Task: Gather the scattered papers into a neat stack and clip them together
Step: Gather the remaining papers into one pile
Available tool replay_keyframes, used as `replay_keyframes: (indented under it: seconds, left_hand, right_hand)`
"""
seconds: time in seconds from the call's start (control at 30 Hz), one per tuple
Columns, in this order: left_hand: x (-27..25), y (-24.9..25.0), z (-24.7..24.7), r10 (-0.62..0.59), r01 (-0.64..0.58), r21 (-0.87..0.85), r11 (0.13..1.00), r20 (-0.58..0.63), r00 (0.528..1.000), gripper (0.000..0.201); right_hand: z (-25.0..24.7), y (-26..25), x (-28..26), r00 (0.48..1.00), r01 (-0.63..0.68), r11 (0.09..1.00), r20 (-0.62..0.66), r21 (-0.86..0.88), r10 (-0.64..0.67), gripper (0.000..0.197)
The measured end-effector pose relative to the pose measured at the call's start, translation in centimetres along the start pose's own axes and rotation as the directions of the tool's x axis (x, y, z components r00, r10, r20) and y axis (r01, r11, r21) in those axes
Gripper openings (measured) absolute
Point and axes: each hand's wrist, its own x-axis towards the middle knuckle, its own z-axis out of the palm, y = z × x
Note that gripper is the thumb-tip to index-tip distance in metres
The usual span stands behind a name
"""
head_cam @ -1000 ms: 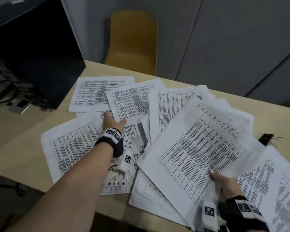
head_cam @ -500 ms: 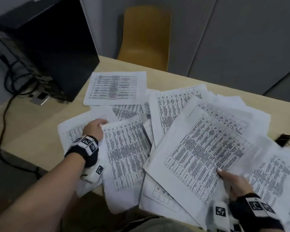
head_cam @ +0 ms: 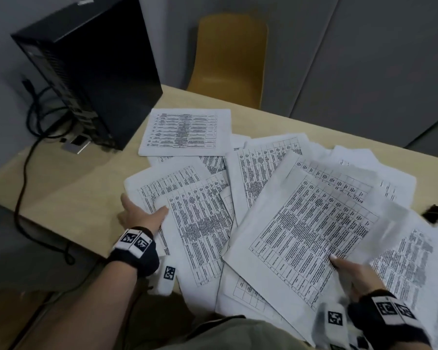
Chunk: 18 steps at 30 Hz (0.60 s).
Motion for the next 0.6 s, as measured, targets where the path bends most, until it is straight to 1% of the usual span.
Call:
replay_keyframes:
  seconds: [0.1, 0.17, 0.2, 0.3, 0.37, 0.43, 0.53, 0.6]
  left_hand:
    - [-0.6, 0.0, 1.1, -0.006, 0.004, 0.062, 0.998, 0.032, 0.999, 0.11]
    - [-1.4, 0.6, 1.6, 0.002, -0.006, 0.114, 0.993, 0.035, 0.999, 0.116]
    - [-1.7, 1.0, 1.9, 0.025, -0.03, 0.122, 0.992, 0.042, 0.999, 0.12]
    - [-2.2, 1.7, 2.9, 0.079, -0.087, 0.073, 0.993, 0.106, 0.991, 0.13]
    - [-2.5, 2.1, 3.7, 0.102, -0.112, 0.058, 0.992, 0.145, 0.984, 0.129]
    - [-3.0, 2.3, 4.5, 0.111, -0.129, 0.096, 0.987, 0.172, 0.979, 0.128]
    - [-3.3, 2.9, 5.2, 0.06, -0.085, 0.153, 0.985, 0.159, 0.985, 0.125]
    - [-3.1, 3.5, 5.4, 0.037, -0.058, 0.157, 0.986, 0.131, 0.991, 0.127]
  right_hand:
    - [0.1, -0.1, -0.2, 1.0, -0.006, 1.0, 0.009, -0.017, 0.006, 0.028]
    - [0.1, 0.0, -0.1, 1.0, -0.011, 1.0, -0.002, -0.02, 0.011, 0.031]
    - [0.1, 0.0, -0.2, 1.0, -0.012, 1.0, -0.003, -0.009, 0.012, 0.031]
    - [0.0, -0.1, 0.0, 1.0, -0.008, 1.0, 0.01, -0.022, 0.008, 0.034]
    - [-0.1, 0.1, 0.3, 1.0, -0.003, 1.0, 0.011, -0.004, 0.003, 0.034]
    - [-0.2, 0.5, 0.8, 1.0, -0.012, 1.0, -0.004, -0.014, 0.012, 0.033]
    - [-0.2, 0.8, 1.2, 1.0, -0.007, 1.0, -0.002, -0.025, 0.006, 0.038]
    - [-0.4, 1.0, 1.6, 1.0, -0.006, 1.0, 0.002, -0.029, 0.006, 0.037]
